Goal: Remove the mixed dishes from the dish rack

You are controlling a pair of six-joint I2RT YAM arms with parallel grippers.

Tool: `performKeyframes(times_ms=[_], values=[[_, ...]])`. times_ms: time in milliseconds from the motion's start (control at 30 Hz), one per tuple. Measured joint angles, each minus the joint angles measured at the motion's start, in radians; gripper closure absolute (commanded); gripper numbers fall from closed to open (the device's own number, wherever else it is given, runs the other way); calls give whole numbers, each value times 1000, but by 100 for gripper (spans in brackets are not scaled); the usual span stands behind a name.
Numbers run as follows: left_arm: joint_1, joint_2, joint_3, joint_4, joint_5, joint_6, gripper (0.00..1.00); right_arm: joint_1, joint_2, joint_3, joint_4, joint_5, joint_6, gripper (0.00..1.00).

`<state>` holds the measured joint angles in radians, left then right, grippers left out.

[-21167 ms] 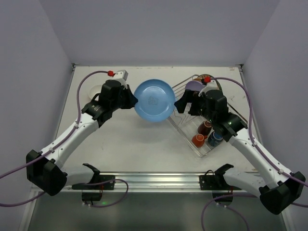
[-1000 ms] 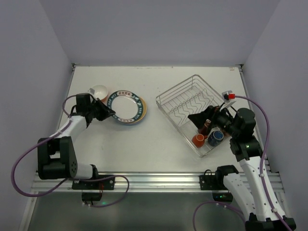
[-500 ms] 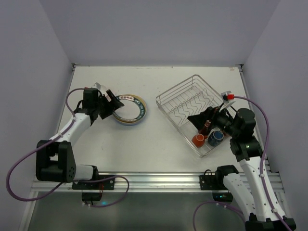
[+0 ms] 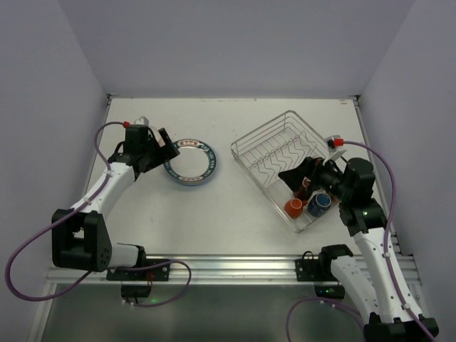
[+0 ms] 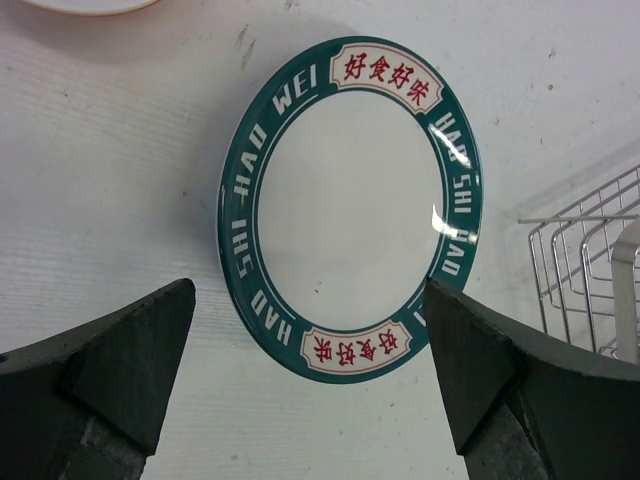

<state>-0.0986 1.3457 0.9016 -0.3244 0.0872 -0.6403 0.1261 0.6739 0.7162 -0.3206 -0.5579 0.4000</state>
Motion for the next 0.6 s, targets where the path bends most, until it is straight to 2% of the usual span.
performKeyframes(times_ms=[100, 167, 333, 433, 600], values=[[-24, 15, 56, -43, -34, 33, 0, 0, 0, 7, -27, 57, -2, 1], [-55, 29, 105, -85, -71, 58, 0, 0, -1, 22, -56, 152, -2, 1], [-201, 13, 246, -243, -194, 113, 0, 0, -21, 60, -122, 375, -11, 1], [-269, -70, 303, -319, -259, 151, 0, 0, -17, 87, -159, 466, -13, 1], [-267, -328, 289, -373, -343, 222, 0, 0, -8, 105, -197, 566, 8, 1]])
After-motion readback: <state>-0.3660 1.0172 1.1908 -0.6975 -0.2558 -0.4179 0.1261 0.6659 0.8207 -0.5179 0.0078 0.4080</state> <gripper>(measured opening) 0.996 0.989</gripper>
